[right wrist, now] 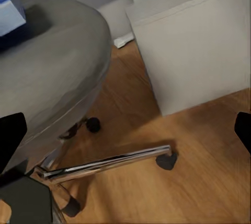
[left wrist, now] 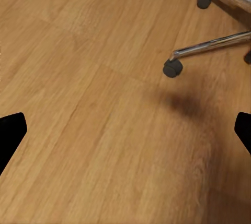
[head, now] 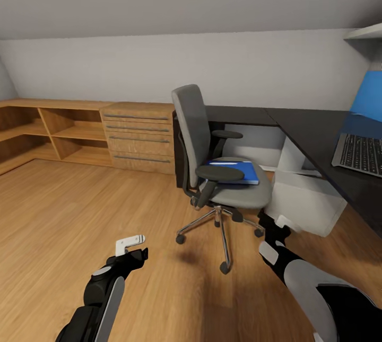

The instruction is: In the bedroom, organize the workspace by keeping the computer under the desk, ensuring the monitor is on the desk, placing the keyboard on the desk next to the monitor, placing the mouse on the desk next to the keyboard, moving the folder from the swivel chair onto the desk next to the mouse, stacking the notebook on top of the folder with the pen on top of the notebook, and positioning the swivel chair next to the desk.

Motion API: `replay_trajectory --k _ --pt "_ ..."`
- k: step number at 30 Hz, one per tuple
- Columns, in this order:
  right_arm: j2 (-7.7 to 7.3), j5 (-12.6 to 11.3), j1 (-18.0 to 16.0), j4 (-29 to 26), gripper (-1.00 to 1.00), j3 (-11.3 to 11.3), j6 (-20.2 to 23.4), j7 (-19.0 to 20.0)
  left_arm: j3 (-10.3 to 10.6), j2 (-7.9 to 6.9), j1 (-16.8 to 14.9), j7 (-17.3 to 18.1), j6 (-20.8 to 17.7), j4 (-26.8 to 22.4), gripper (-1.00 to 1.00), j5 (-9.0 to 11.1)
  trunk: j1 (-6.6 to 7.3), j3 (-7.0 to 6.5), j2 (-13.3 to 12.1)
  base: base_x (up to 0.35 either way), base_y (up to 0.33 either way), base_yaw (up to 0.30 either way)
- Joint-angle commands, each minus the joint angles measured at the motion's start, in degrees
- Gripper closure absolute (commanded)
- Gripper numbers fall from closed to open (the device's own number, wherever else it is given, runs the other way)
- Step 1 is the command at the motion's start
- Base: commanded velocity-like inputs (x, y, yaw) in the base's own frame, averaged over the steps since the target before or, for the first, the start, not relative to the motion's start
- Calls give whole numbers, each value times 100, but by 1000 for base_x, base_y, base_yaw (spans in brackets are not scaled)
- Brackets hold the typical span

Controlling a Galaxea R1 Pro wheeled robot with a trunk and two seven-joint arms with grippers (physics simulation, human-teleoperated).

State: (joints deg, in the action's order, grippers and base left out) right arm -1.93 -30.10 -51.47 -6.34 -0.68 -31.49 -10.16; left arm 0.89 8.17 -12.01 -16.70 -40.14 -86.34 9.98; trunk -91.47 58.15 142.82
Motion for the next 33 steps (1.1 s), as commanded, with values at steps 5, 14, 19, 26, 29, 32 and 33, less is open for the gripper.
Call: replay_trajectory --k 5,14,19,26,29,32,33 --pt "-21 -257 -3 -4 -100 -8 35 105 1 1 -3 -63 -13 -6 -100 51 1 5 2 0 0 -13" --pt "-179 -616 -3 -29 -100 -14 109 144 24 9 -3 -69 5 -6 -100 56 1 5 2 0 0 -2" --pt "-196 -652 -3 -37 -100 -12 74 145 25 3 -3 -56 7 -6 -100 56 1 5 2 73 0 0" --pt "-283 -671 -3 -35 -100 -11 82 122 25 1 -3 -43 12 -6 -100 56 1 5 2 271 0 0" --pt "-405 -683 -3 -34 -100 -22 140 90 25 1 -3 -45 8 -6 -100 55 1 5 2 282 0 0" --pt "-495 -693 -3 -41 -100 -31 251 69 21 1 -1 -59 12 -6 -100 51 1 5 2 219 0 0" --pt "-510 -695 -3 -47 -100 -32 286 67 20 1 -2 -61 12 -6 -100 50 1 5 2 186 0 0"
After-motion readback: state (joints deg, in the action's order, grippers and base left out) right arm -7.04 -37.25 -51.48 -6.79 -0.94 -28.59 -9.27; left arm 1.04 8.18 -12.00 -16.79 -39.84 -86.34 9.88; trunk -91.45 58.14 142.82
